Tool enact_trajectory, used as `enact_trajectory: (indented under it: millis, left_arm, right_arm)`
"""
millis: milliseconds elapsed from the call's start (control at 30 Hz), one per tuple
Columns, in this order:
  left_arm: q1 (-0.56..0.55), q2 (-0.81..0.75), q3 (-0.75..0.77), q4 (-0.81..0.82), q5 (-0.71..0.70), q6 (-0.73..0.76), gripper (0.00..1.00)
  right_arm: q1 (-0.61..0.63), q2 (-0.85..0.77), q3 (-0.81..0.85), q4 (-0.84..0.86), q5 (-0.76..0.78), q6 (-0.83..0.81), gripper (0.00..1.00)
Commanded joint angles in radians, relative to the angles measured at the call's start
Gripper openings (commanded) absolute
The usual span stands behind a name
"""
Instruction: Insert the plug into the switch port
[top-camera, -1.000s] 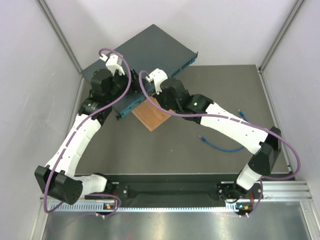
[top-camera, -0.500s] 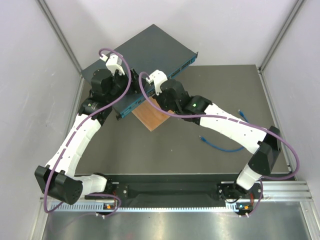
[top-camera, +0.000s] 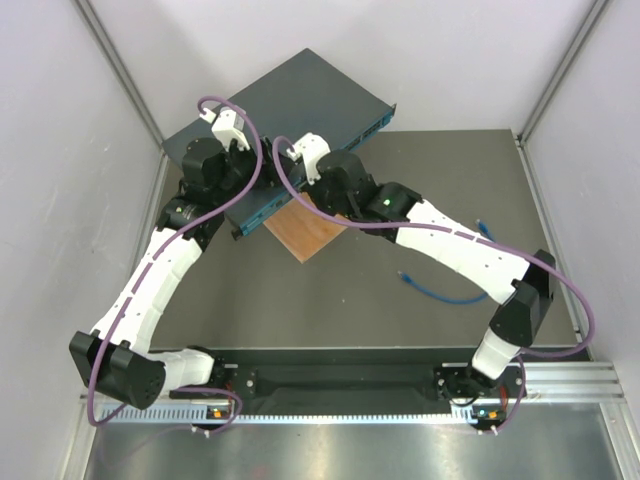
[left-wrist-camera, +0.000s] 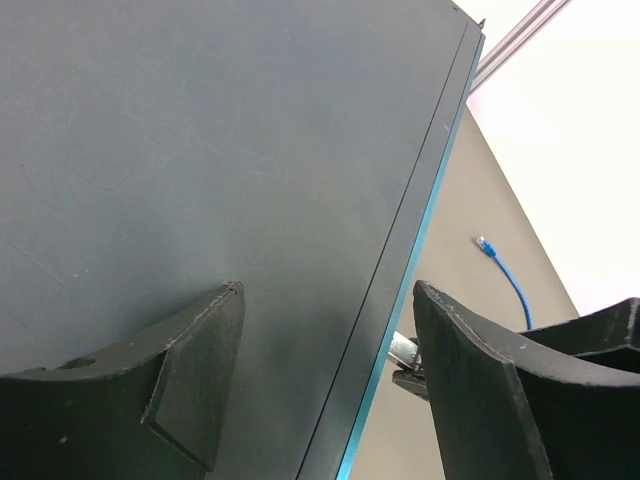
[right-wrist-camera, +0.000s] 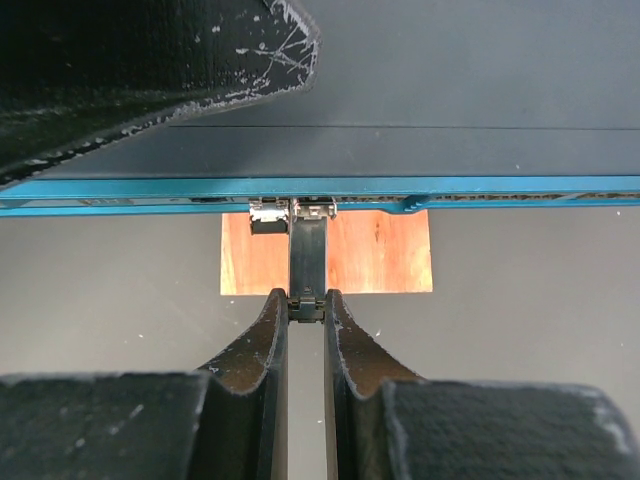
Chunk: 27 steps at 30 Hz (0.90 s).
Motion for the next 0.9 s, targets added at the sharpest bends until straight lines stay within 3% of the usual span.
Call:
enact_trajectory:
  millis: [0, 433, 800, 867]
  left_arm:
    - [0.0, 0.01, 0.001, 0.033, 0.016, -0.006, 0.73]
    - [0.002, 0.014, -0.009, 0.033, 0.002, -0.014, 0.73]
    - [0.008, 0.036, -0.016, 0.025, -0.005, -0.046, 0.73]
    - [0.009, 0.037, -0.016, 0.024, -0.001, -0.051, 0.73]
  right_arm:
    - [0.005, 0.022, 0.04, 0.127, -0.063, -0.003, 0.0]
    - [0.002, 0.025, 0.068, 0.188, -0.109, 0.016, 0.0]
    - [-0.072, -0.004, -0.024, 0.321, -0.204, -0.005, 0.0]
    - [-0.073, 0.007, -0.007, 0.323, -0.225, -0.006, 0.04]
